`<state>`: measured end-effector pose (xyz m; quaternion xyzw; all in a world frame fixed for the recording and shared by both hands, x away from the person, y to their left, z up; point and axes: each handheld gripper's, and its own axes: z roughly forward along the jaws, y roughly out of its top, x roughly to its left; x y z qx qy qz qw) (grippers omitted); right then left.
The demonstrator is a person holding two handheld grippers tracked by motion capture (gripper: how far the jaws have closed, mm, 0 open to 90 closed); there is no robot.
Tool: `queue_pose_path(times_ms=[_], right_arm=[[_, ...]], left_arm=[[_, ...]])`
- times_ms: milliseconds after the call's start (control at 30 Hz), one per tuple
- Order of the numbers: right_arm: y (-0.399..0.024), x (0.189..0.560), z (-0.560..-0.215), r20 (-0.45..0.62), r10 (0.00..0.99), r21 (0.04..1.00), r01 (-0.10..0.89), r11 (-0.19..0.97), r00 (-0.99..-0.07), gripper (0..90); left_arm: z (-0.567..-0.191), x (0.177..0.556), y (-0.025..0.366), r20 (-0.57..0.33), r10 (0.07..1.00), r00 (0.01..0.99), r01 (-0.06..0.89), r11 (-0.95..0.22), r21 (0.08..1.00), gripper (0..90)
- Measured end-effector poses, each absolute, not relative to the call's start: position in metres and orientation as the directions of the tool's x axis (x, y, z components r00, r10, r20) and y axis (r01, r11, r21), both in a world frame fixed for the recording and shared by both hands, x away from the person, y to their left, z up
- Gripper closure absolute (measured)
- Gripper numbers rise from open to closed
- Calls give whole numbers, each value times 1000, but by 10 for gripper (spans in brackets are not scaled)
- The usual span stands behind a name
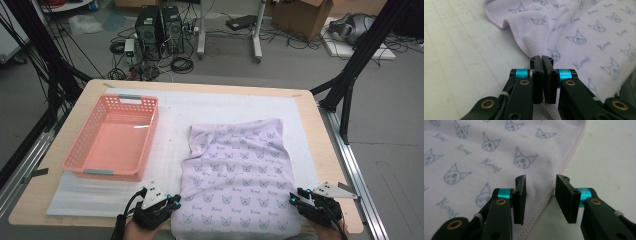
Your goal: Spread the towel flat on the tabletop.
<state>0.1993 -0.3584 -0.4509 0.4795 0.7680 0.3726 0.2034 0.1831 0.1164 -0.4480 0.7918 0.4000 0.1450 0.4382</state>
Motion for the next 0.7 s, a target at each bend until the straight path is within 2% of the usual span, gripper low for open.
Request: queue_pose_path(times_ms=[67, 100, 133, 167, 233, 267, 400, 500, 600, 667, 700], right_arm=[[-353, 200, -450, 46, 871, 762, 581, 286, -490, 811], [-353, 200, -450, 46, 871, 762, 581, 286, -490, 811], [-352, 200, -449, 56, 859, 757, 582, 295, -509, 848], [-351, 196, -445, 25, 862, 737, 592, 326, -506, 862], [-355, 188, -441, -22, 866, 709, 603, 366, -499, 865], [-358, 185, -441, -30, 868, 708, 602, 368, -496, 865], [-366, 177, -441, 29, 874, 718, 618, 320, -486, 823], [-363, 180, -441, 52, 881, 757, 594, 272, -470, 629], [-362, 183, -441, 42, 884, 761, 588, 274, -467, 605], [-361, 184, -443, 47, 888, 764, 589, 263, -457, 596], [-362, 186, -444, 49, 892, 764, 592, 257, -450, 589]], left_arm=[[-450, 177, 119, -129, 754, 644, 504, -291, 813, 858], [-451, 176, 119, -134, 751, 646, 499, -283, 819, 858], [-452, 176, 118, -129, 756, 642, 492, -278, 825, 817], [-453, 180, 118, -129, 773, 621, 494, -259, 830, 604], [-454, 185, 118, -143, 778, 612, 496, -237, 835, 507], [-454, 185, 118, -143, 778, 612, 496, -237, 835, 491], [-453, 198, 112, -158, 766, 623, 487, -222, 845, 466], [-452, 210, 106, -203, 759, 619, 506, -188, 841, 445], [-457, 217, 96, -209, 749, 629, 526, -211, 824, 444], [-458, 214, 89, -133, 758, 639, 493, -271, 827, 469], [-458, 209, 87, -61, 771, 633, 462, -314, 829, 590]])
